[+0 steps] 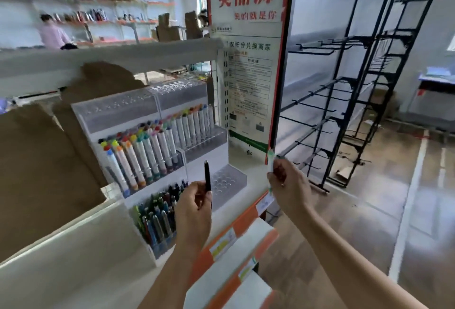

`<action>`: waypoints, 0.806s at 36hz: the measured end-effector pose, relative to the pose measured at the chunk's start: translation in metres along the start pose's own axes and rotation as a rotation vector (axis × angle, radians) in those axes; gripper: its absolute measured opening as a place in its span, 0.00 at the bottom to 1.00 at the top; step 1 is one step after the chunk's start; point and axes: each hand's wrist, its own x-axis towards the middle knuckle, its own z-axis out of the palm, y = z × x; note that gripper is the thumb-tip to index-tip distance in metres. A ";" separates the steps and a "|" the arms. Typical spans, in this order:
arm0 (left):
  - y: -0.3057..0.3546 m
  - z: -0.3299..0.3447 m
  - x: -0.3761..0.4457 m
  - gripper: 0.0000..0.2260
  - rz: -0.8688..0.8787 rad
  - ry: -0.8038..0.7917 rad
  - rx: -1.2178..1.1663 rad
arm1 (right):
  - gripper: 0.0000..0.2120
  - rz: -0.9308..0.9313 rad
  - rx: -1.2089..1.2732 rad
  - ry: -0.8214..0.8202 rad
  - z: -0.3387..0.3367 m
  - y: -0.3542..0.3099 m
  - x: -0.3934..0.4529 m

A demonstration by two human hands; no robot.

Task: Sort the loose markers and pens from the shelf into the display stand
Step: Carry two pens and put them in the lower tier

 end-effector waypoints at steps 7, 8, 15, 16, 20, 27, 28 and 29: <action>0.000 0.021 0.010 0.08 -0.046 0.134 -0.039 | 0.05 -0.144 0.093 -0.091 0.015 -0.005 0.056; 0.001 0.021 0.011 0.09 -0.061 0.158 -0.053 | 0.06 -0.160 0.117 -0.100 0.019 -0.008 0.062; -0.003 0.013 0.029 0.07 -0.047 0.287 0.043 | 0.04 -0.286 0.240 -0.174 0.052 -0.042 0.094; -0.005 0.011 0.031 0.07 -0.048 0.299 0.053 | 0.03 -0.295 0.269 -0.189 0.056 -0.048 0.097; -0.005 0.004 0.040 0.04 -0.062 0.322 0.071 | 0.03 -0.291 0.347 -0.254 0.076 -0.069 0.109; -0.003 0.000 0.049 0.03 -0.121 0.370 0.053 | 0.07 -0.353 0.329 -0.316 0.102 -0.095 0.130; -0.002 0.001 0.049 0.03 -0.125 0.379 0.054 | 0.07 -0.364 0.331 -0.330 0.104 -0.098 0.132; -0.001 0.002 0.049 0.03 -0.128 0.388 0.052 | 0.07 -0.378 0.335 -0.346 0.107 -0.101 0.134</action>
